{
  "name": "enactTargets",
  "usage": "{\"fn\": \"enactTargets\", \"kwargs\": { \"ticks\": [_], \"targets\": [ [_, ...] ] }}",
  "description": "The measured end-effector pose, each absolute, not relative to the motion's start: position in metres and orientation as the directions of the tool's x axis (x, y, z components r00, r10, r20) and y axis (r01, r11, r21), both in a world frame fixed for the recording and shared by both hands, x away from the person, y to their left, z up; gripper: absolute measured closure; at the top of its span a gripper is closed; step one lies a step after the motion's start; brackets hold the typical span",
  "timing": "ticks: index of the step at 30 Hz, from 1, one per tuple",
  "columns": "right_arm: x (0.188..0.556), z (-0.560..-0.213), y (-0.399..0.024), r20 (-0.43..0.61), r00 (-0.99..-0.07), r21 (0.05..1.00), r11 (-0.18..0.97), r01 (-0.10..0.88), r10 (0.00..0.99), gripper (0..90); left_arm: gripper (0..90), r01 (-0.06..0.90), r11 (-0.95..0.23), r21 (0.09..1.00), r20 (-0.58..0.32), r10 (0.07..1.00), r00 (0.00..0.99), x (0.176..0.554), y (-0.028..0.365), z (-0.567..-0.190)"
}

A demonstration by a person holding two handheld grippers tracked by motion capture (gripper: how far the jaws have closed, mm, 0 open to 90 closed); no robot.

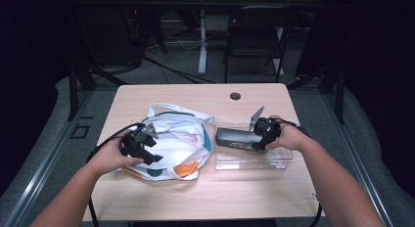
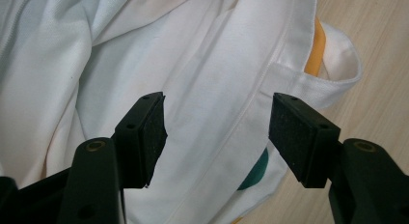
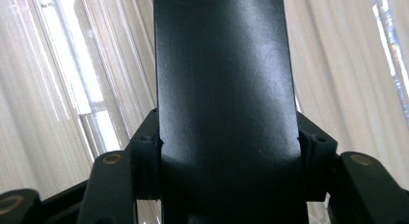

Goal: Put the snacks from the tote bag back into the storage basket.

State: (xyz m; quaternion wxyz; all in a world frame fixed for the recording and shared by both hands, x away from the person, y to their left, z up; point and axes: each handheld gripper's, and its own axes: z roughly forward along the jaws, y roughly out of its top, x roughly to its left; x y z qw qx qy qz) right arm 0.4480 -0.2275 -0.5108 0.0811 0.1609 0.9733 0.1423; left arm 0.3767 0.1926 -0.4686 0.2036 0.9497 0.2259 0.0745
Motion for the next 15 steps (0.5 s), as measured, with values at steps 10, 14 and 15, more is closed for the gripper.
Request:
{"fn": "enactTargets", "kwargs": {
  "ticks": [10,14,15],
  "targets": [
    [0.4503,-0.5163,-0.2253,-0.078,-0.929,0.274,0.903,0.33,0.363,40.0,37.8,0.405,-0.806,0.431,0.048,0.469,0.882,0.374,0.1953,-0.4693],
    [0.4507,-0.5162,-0.2242,-0.051,-0.92,0.294,0.886,0.359,0.389,36.3,37.7,0.417,-0.805,0.423,0.038,0.475,0.879,0.3718,0.1975,-0.4717],
    [0.4509,-0.5146,-0.2238,-0.037,-0.915,0.312,0.875,0.371,0.401,34.5,37.7,0.417,-0.805,0.422,0.036,0.475,0.879,0.3716,0.1979,-0.4718]
  ]
}}
